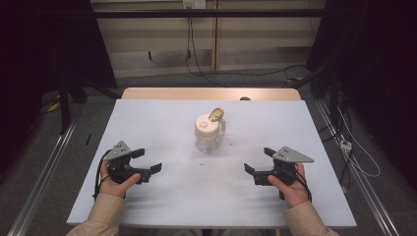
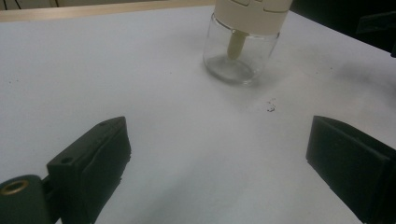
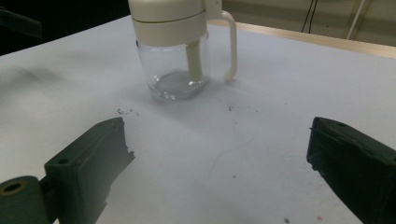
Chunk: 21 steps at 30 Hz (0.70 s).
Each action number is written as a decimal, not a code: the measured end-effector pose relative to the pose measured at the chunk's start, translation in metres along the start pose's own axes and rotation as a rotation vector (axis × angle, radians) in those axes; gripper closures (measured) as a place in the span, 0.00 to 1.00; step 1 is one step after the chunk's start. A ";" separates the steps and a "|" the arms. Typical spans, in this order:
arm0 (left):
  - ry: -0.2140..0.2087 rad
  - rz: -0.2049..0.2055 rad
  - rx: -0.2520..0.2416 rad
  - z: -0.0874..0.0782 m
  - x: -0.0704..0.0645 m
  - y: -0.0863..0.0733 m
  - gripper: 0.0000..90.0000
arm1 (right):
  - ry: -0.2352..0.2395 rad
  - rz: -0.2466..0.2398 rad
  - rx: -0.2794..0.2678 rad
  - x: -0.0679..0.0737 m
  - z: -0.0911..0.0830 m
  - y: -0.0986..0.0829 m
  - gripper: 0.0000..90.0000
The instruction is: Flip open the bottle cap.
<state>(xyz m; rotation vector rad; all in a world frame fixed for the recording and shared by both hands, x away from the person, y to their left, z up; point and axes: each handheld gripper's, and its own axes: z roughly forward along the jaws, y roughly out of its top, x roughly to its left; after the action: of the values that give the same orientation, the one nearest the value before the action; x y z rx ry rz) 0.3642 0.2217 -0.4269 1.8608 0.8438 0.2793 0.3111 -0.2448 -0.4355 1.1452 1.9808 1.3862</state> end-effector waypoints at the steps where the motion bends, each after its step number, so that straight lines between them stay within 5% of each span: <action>1: 0.003 -0.002 -0.001 -0.001 0.000 -0.001 0.06 | -0.002 0.001 0.000 -0.001 -0.001 -0.001 0.06; 21: 0.009 -0.008 -0.008 -0.008 0.002 -0.005 0.07 | -0.021 -0.008 0.017 -0.007 -0.016 -0.014 0.07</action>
<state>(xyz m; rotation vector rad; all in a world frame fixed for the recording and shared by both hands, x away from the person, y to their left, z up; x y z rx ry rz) 0.3590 0.2298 -0.4280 1.8497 0.8545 0.2860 0.2980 -0.2607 -0.4425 1.1534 1.9836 1.3506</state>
